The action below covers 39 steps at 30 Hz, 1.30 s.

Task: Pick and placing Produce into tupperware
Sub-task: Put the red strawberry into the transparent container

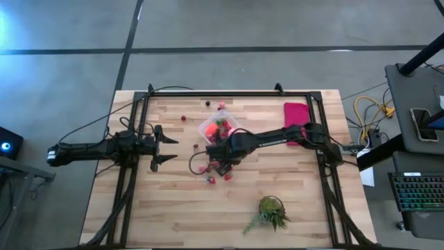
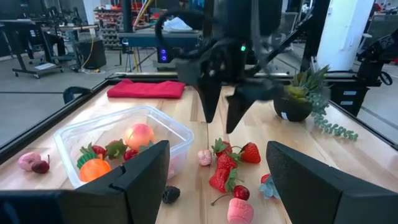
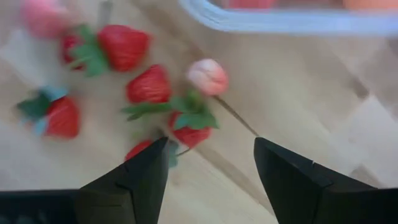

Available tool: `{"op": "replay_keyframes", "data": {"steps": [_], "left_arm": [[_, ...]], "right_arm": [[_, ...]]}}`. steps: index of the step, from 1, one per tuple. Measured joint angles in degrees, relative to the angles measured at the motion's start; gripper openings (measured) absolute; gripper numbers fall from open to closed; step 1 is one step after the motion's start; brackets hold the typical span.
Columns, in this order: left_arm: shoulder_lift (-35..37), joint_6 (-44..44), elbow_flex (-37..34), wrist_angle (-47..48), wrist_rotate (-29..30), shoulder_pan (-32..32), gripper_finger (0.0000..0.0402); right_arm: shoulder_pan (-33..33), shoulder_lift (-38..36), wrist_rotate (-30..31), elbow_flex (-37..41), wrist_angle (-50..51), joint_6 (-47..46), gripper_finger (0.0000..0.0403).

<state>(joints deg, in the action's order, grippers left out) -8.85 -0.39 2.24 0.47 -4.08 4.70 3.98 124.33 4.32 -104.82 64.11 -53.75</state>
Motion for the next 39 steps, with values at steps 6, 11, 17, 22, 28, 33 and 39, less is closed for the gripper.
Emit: {"op": "replay_keyframes", "data": {"steps": [6, 11, 17, 22, 28, 33, 39], "left_arm": [[-0.01, 0.0, 0.0, 0.03, -0.02, -0.01, 0.0255], [-0.01, 0.01, 0.0, 0.02, -0.01, 0.01, 0.0255], [-0.01, -0.01, 0.0, 0.04, -0.02, 0.01, 0.0255], [-0.01, 0.0, 0.0, 0.04, -0.01, 0.01, 0.0255], [-0.12, -0.01, 0.0, 0.0, -0.01, 0.0, 0.0255], [-0.1, 0.01, 0.0, 0.04, 0.0, 0.01, 0.0255], [-0.12, -0.01, 0.0, 0.0, 0.0, 0.01, 0.0255]], "right_arm": [[0.45, 0.04, -1.8, 2.62, -2.21, -6.7, 0.0226], [0.67, 0.07, -3.76, 3.39, -3.45, -9.5, 0.0226], [0.88, 0.09, -4.12, 3.41, -7.01, -9.4, 0.0226], [0.88, 0.34, -4.23, 4.19, -8.49, -8.87, 0.0226], [0.88, 1.43, -4.22, 4.53, -9.54, -6.2, 0.0226], [0.88, 3.23, -4.26, 4.56, -11.35, -4.94, 0.0226], [0.88, 4.76, -4.19, 4.5, -11.85, -2.93, 0.0226]]}}
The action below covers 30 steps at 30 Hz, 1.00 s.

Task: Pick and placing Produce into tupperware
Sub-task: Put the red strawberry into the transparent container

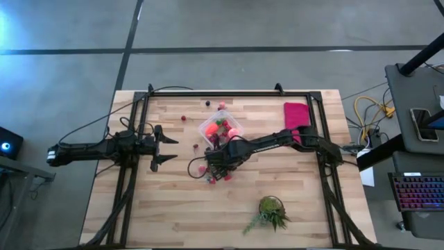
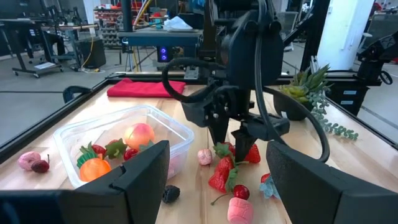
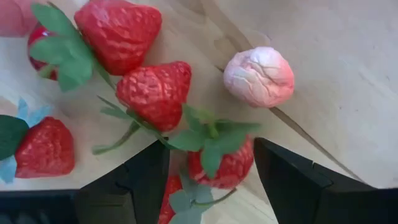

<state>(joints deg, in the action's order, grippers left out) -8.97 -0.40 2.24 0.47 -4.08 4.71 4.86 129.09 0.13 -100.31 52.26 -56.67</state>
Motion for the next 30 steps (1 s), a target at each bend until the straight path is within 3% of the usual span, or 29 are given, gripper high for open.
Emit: {"op": "replay_keyframes", "data": {"steps": [8, 20, 25, 30], "left_arm": [[0.01, 0.02, 0.0, 0.06, -0.02, -0.02, 0.0255], [0.0, 0.01, 0.0, 0.04, 0.0, 0.0, 0.0255], [0.0, 0.02, 0.0, 0.04, -0.02, 0.0, 0.0255], [0.01, 0.0, 0.0, 0.01, 0.0, 0.0, 0.0255]], "right_arm": [[0.02, 0.14, 1.4, -0.02, 0.14, 2.23, 0.0222], [0.0, 0.08, 1.86, -0.33, 0.49, 6.34, 0.0146], [-0.02, -2.46, 1.93, -2.57, 1.09, 7.64, 0.0154], [-0.41, -5.39, 6.17, -8.4, 2.15, 10.08, 0.0167]]}}
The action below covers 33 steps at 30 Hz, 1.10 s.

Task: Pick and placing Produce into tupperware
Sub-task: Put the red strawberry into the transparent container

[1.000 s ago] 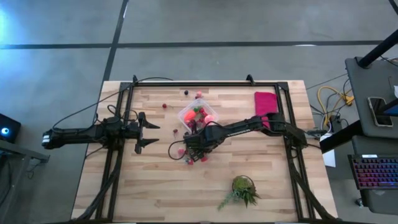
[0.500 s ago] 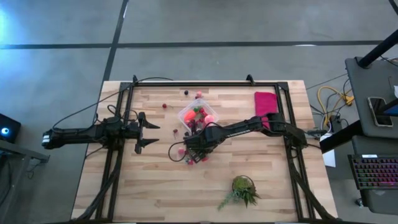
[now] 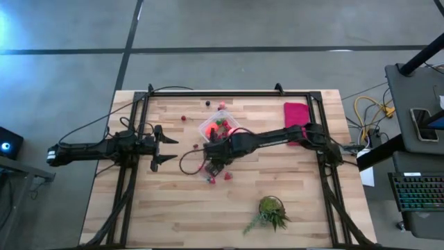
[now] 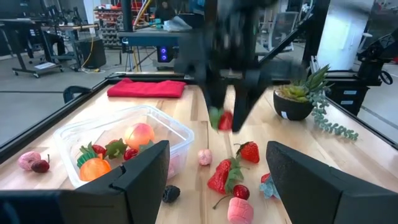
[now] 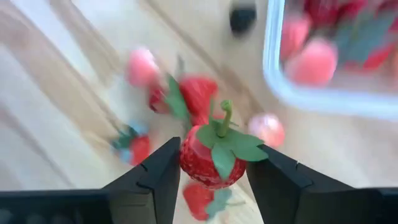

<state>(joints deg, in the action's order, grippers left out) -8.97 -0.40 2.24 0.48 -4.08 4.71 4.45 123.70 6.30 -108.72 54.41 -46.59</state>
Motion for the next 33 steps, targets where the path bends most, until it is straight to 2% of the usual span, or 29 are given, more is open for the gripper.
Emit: {"op": "replay_keyframes", "data": {"steps": [5, 9, 14, 23, 33], "left_arm": [[-0.09, 0.01, 0.0, 0.01, -0.01, -0.01, 0.0255], [-0.04, 0.01, 0.0, 0.03, -0.01, -0.02, 0.0255], [-0.03, 0.02, 0.0, 0.01, 0.0, 0.0, 0.0255], [-0.03, 0.0, 0.0, 0.02, -0.02, -0.01, 0.0255], [-0.01, 0.02, 0.0, 0.01, -0.02, -0.02, 0.0255]], "right_arm": [[-4.21, -0.07, 2.76, -7.53, 0.18, 4.06, 0.0164], [-9.47, 1.88, 2.39, -7.68, 1.94, 6.61, 0.0164], [-13.62, 1.92, -1.4, -5.2, 4.08, 7.78, 0.0167], [-14.03, 2.01, -1.78, -3.6, 3.32, 6.32, 0.0193], [-13.32, 1.91, -3.23, -3.54, 3.28, 5.12, 0.0195]]}}
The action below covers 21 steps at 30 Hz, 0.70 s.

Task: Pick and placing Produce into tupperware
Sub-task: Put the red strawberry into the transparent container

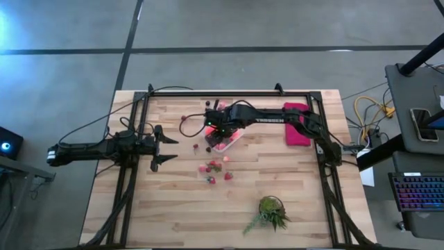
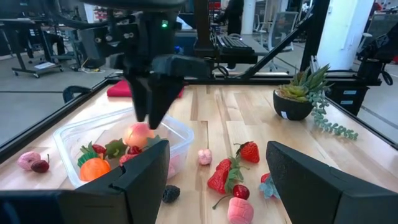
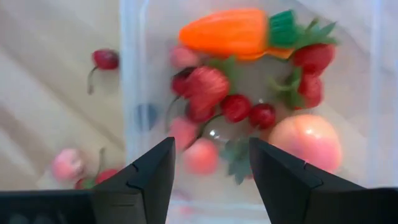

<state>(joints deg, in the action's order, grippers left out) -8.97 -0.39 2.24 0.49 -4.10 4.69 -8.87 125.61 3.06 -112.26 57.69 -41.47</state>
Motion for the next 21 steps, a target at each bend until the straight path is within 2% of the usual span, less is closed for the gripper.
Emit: {"op": "replay_keyframes", "data": {"steps": [2, 4, 9, 13, 19, 21], "left_arm": [[0.0, -0.01, 0.0, 0.02, 0.0, 0.0, 0.0255], [-0.04, 0.0, 0.0, 0.02, 0.02, 0.0, 0.0255], [0.0, -0.02, 0.0, 0.02, 0.0, 0.02, 0.0255], [-0.01, 0.0, 0.0, 0.0, 0.01, 0.01, 0.0255], [0.0, 0.0, 0.0, 0.02, 0.02, 0.0, 0.0255], [-0.02, 0.0, 0.0, 0.02, 0.0, 0.02, 0.0255]], "right_arm": [[0.21, -0.01, -3.51, -0.08, -0.1, -5.11, 0.0194], [0.48, -0.01, -4.56, -0.1, -1.18, -6.59, 0.0194], [2.95, -0.11, -5.91, -0.42, -3.26, -1.85, 0.0196], [6.55, -0.29, -6.39, -0.52, -3.13, -1.79, 0.0196], [12.02, -0.29, 0.17, -1.25, -4.01, -2.19, 0.0196], [13.14, -0.29, 0.43, -1.71, -4.02, -2.2, 0.0196]]}}
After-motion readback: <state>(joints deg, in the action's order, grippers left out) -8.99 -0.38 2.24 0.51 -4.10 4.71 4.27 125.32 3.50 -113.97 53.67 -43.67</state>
